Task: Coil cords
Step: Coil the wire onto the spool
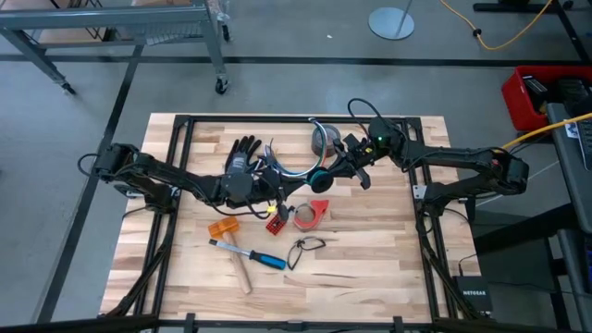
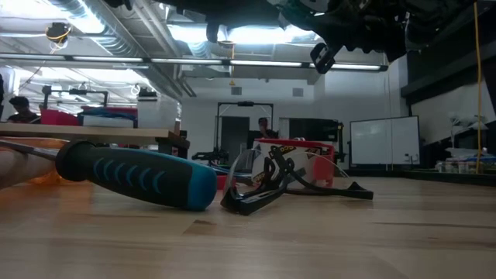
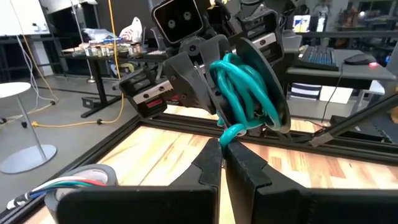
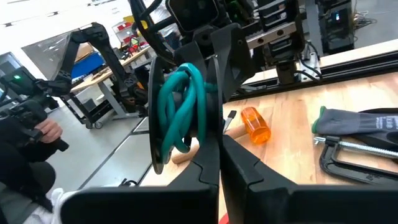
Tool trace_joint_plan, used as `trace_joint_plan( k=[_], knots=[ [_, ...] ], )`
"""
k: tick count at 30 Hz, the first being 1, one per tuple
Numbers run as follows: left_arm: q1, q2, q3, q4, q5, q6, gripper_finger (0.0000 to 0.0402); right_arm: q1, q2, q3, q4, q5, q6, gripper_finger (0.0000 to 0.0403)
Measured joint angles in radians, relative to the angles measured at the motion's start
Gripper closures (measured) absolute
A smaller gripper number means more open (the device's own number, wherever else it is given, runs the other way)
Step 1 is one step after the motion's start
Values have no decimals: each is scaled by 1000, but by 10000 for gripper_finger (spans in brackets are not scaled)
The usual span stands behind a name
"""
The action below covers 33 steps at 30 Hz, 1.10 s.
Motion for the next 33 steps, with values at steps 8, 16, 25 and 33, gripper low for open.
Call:
trace_joint_plan(
  k=[8,16,25,33],
  knots=[
    [0,0,0,0,0,-33,398,0,0,0,0,23,-3,400],
    [-5,0,0,-7,0,-35,398,0,1,0,-1,25,-3,400],
    [-20,-1,0,-35,0,-36,398,0,2,-1,-3,26,-3,400],
    [-21,-1,0,-83,3,-102,398,0,2,-2,-4,32,-2,400]
  ],
)
